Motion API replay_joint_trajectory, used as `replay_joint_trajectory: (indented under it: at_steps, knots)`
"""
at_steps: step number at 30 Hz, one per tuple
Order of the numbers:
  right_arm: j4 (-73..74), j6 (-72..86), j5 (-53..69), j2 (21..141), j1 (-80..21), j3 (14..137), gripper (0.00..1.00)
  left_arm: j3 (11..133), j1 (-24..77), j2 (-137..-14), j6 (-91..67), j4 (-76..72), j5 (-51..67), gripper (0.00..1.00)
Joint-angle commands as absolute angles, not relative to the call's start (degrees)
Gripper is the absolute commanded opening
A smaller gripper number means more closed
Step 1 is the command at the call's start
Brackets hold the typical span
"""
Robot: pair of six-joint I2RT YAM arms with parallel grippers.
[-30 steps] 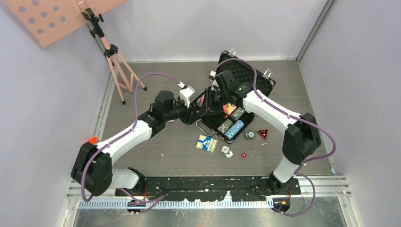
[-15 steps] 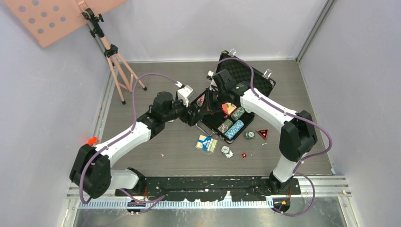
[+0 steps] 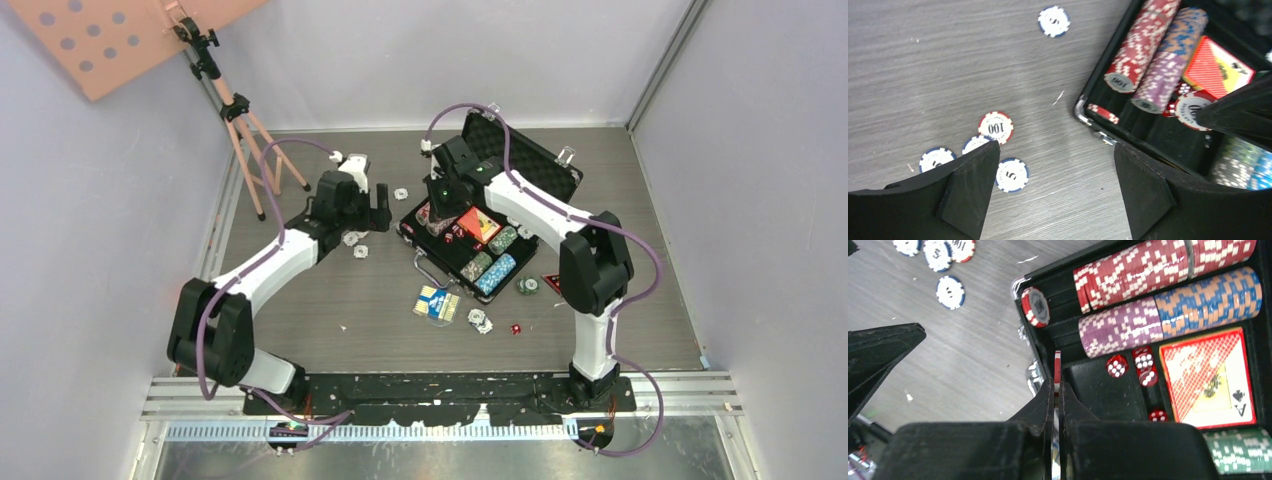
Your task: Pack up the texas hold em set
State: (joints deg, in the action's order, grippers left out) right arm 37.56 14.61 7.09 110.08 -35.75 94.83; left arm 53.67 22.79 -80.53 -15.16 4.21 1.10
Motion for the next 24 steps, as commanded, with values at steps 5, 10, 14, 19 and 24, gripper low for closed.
replay_joint_trajectory:
  at_steps: [5, 10, 14, 19, 24]
  knots:
    - [33.9, 7.3, 2.5, 115.4, -36.9, 102.0, 0.01, 61.1, 22.2, -88.1, -16.5, 11.6, -8.8, 0.84]
    - [34.6, 5.6, 0.6, 119.2, -38.0, 105.4, 0.01, 63.8, 22.2, -91.6, -15.3, 13.3, -12.0, 0.81]
    - [34.5, 5.2, -0.9, 121.4, -38.5, 107.1, 0.01, 65.6, 22.2, -93.8, -14.4, 14.1, -13.2, 0.78]
    - [34.9, 4.5, -3.6, 123.8, -39.1, 108.9, 0.01, 66.8, 21.6, -95.6, -14.3, 14.6, -12.9, 0.75]
    - [35.6, 3.0, -8.0, 125.6, -40.0, 110.0, 0.15, 66.6, 21.0, -96.0, -14.1, 14.0, -12.2, 0.74]
